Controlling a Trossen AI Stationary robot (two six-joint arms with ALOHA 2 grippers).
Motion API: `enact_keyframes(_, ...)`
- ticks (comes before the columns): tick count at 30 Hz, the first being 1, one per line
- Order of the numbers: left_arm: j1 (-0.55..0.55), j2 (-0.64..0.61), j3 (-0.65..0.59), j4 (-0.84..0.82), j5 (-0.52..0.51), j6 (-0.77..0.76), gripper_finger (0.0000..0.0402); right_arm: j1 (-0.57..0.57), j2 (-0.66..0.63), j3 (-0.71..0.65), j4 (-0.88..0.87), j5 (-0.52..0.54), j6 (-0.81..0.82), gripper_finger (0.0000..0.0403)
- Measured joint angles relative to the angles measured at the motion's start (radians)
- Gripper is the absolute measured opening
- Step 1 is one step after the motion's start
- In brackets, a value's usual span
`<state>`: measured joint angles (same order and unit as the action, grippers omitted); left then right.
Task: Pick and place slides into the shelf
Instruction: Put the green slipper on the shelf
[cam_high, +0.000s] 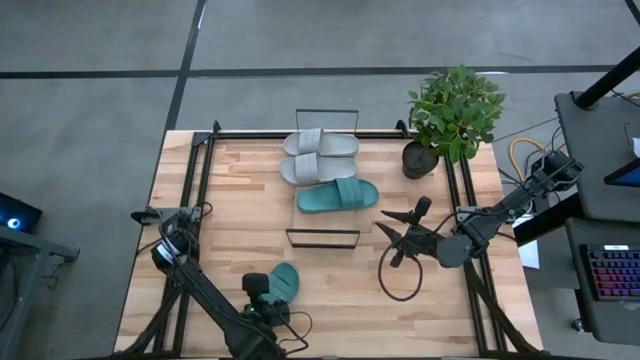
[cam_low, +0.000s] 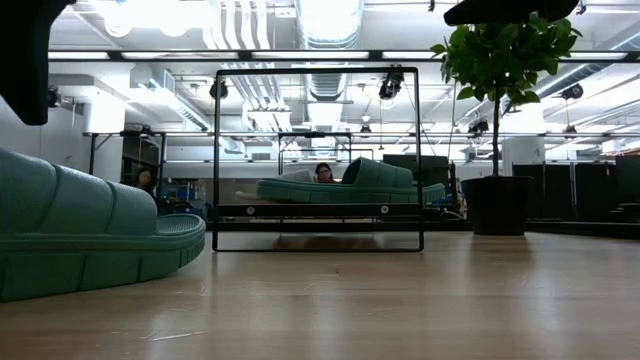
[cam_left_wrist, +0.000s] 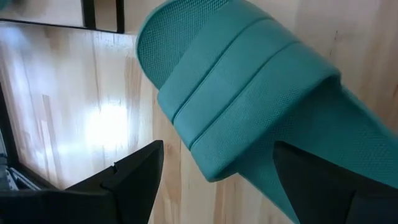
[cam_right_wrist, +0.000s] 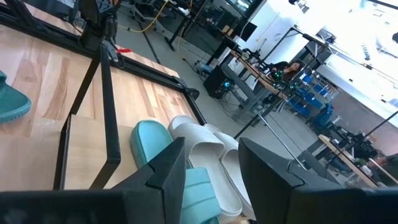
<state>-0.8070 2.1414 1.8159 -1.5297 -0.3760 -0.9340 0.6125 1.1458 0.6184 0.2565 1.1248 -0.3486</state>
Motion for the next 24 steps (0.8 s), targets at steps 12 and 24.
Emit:
enact_keyframes(12,0.009,-0.001,-0.118,0.032,-0.072,0.007,0.0286,0.000,0.000,-0.002,-0.016,0.001,0.000,0.0135)
enact_keyframes(24,0.035,-0.001,-0.147,0.078,-0.183,0.006,0.0235,0.000,0.000,-0.002,-0.019,0.000,0.000,0.0132)
